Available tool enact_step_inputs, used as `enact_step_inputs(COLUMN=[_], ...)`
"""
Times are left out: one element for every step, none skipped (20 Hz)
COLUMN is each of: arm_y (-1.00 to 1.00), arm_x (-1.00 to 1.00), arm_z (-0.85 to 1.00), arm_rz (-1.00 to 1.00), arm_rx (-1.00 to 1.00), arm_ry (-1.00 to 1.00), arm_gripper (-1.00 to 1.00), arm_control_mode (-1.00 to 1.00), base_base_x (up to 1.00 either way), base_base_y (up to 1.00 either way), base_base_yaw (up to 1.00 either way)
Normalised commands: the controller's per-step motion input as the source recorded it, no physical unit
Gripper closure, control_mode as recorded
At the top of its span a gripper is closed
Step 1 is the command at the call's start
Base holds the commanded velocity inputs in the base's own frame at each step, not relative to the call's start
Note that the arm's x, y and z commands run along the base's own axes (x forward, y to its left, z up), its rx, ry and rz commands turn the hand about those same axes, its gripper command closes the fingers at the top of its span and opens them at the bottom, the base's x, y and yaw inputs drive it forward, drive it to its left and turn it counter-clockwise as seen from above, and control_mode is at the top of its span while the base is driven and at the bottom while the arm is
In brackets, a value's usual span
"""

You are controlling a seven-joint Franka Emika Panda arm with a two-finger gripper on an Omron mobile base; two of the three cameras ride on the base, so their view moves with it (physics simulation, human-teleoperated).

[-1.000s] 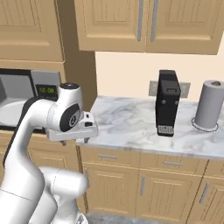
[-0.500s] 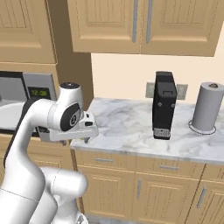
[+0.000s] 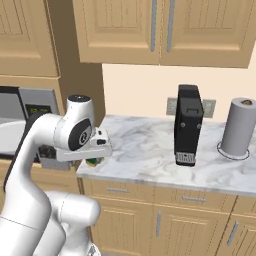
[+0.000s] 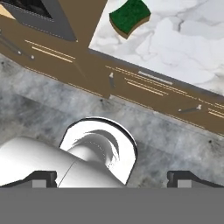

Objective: Place the sponge inside the microwave to prepare for sanitizing.

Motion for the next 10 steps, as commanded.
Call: enact_step_inputs(arm_y=[0.00, 0.00, 0.00, 0.00, 0.00, 0.00, -0.06, -0.16, 0.00, 0.00], arm_x=[0.00, 0.00, 0.00, 0.00, 0.00, 0.00, 0.07, 0.00, 0.00, 0.00], arm_z=[0.00, 0.00, 0.00, 0.00, 0.00, 0.00, 0.00, 0.00, 0.00, 0.00], arm_rz=[0.00, 0.00, 0.00, 0.00, 0.00, 0.00, 0.00, 0.01, 0.00, 0.00], arm_rx=[0.00, 0.00, 0.00, 0.00, 0.00, 0.00, 0.00, 0.00, 0.00, 0.00], arm_ry=[0.00, 0.00, 0.00, 0.00, 0.00, 0.00, 0.00, 0.00, 0.00, 0.00], arm_gripper=[-1.00, -1.00, -1.00, -1.00, -1.00, -1.00, -1.00, -1.00, -1.00, -1.00], arm_control_mode=[1.00, 1.00, 1.00, 1.00, 1.00, 1.00, -1.00, -1.00, -1.00, -1.00], base_base_x=[0.28, 0.22, 0.19, 0.17, 0.16, 0.13, 0.00, 0.00, 0.00, 0.00], base_base_y=[-0.05, -0.04, -0.01, -0.01, -0.01, -0.04, 0.00, 0.00, 0.00, 0.00], base_base_yaw=[0.00, 0.00, 0.00, 0.00, 0.00, 0.00, 0.00, 0.00, 0.00, 0.00])
